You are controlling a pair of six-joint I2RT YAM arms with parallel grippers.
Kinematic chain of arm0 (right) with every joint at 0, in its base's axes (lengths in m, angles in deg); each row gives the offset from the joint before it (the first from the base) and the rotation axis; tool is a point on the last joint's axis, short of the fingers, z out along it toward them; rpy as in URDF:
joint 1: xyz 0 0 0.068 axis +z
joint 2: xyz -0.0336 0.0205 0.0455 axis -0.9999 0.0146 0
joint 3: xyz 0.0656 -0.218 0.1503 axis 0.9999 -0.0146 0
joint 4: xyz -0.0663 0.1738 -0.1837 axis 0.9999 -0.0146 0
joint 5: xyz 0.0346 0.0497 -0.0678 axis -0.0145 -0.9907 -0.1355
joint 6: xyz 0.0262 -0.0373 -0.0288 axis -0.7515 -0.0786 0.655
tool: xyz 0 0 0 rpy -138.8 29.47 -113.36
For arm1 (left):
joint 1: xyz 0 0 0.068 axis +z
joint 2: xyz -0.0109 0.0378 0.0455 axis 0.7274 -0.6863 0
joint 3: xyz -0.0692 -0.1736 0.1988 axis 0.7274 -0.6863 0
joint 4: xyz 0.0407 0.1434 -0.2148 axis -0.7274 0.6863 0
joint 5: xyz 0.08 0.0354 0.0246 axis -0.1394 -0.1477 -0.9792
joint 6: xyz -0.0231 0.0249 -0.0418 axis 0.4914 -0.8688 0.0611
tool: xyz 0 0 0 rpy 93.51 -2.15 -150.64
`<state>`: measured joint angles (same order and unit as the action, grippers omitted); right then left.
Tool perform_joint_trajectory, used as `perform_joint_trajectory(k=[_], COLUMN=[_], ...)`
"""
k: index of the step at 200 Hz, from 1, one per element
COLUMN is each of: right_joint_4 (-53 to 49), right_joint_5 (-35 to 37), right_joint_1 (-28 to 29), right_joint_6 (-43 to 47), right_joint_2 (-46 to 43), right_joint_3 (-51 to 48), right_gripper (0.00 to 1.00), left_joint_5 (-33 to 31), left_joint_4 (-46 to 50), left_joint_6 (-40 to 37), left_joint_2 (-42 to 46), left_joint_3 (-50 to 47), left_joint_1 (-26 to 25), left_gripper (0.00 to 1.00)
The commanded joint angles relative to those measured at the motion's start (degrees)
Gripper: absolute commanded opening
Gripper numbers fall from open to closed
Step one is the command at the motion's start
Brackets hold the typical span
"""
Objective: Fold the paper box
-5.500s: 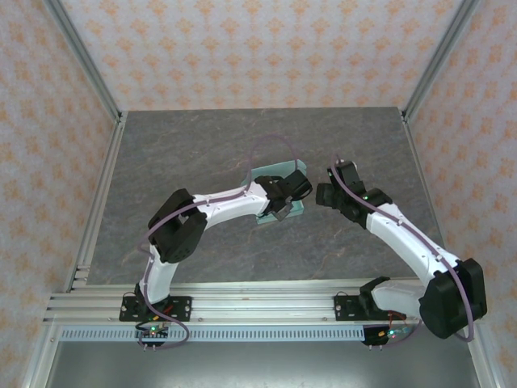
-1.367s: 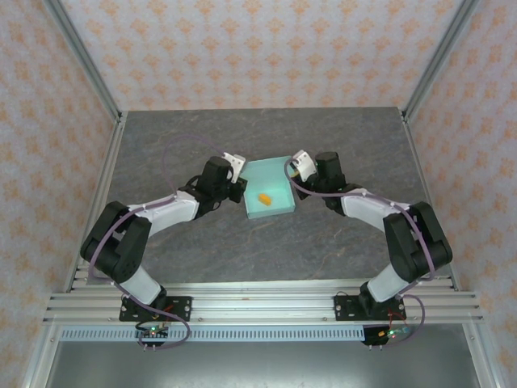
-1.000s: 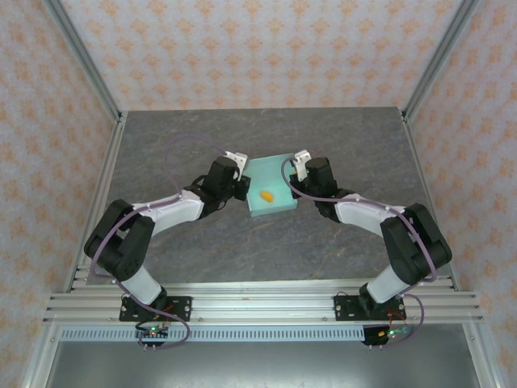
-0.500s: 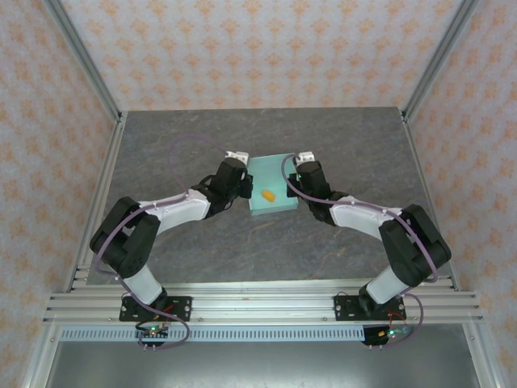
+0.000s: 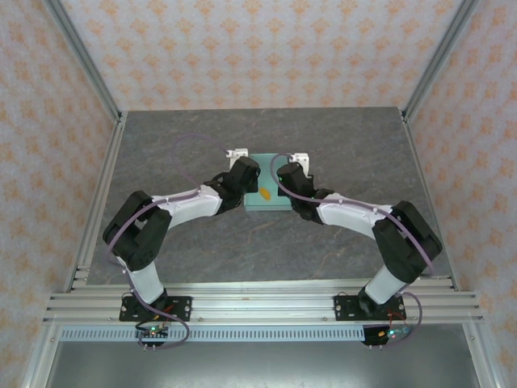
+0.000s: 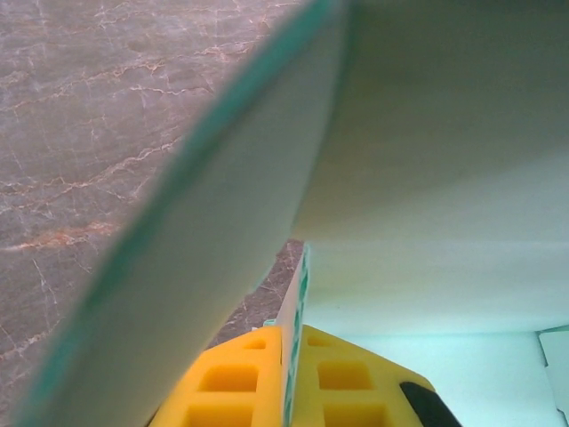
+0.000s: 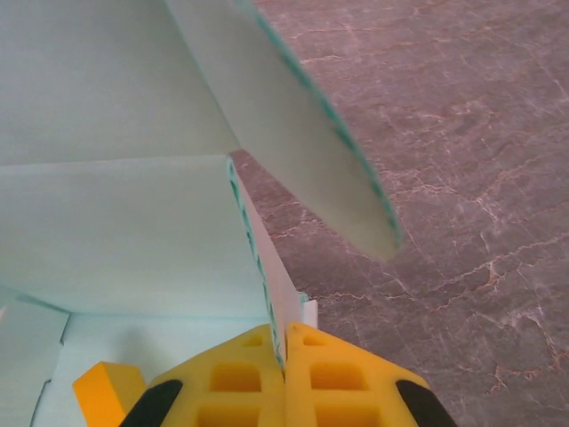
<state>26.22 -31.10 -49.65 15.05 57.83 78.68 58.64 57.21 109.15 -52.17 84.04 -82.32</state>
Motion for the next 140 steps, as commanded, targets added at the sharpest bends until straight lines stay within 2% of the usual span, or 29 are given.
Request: perform_joint_trajectory(k=[1,45,87,140], right_joint_4=[-3.38,-3.63,-2.51,4.47], right_joint_5=[6.19,7.96,6.07,5.82], right_joint_1=[0.13,0.48,0.72,0.66], right_joint_6=[-5.98,-9.93,-13.16,-8.06], right_joint_2=[1.25,3.84,5.69,3.21], right_joint_3=[2.3,4.12,4.51,0.04], right_gripper=[0.0,0.0,0.0,0.0], left_joint_5=[-3.76,-3.88,-5.81,-9.77], left_joint_4=[-0.11,-1.93,-2.52,-2.88], left_joint_6=[5.42,8.34,9.65,8.8], left_joint_2=[-0.77,-1.45,-2.09,-1.25], left_joint_3=[1.39,1.06,1.06,-0.12], left_joint_1=[-0.2,-0.7,-1.41,-1.61], left_gripper=[0.06,0.06,0.06,0.06])
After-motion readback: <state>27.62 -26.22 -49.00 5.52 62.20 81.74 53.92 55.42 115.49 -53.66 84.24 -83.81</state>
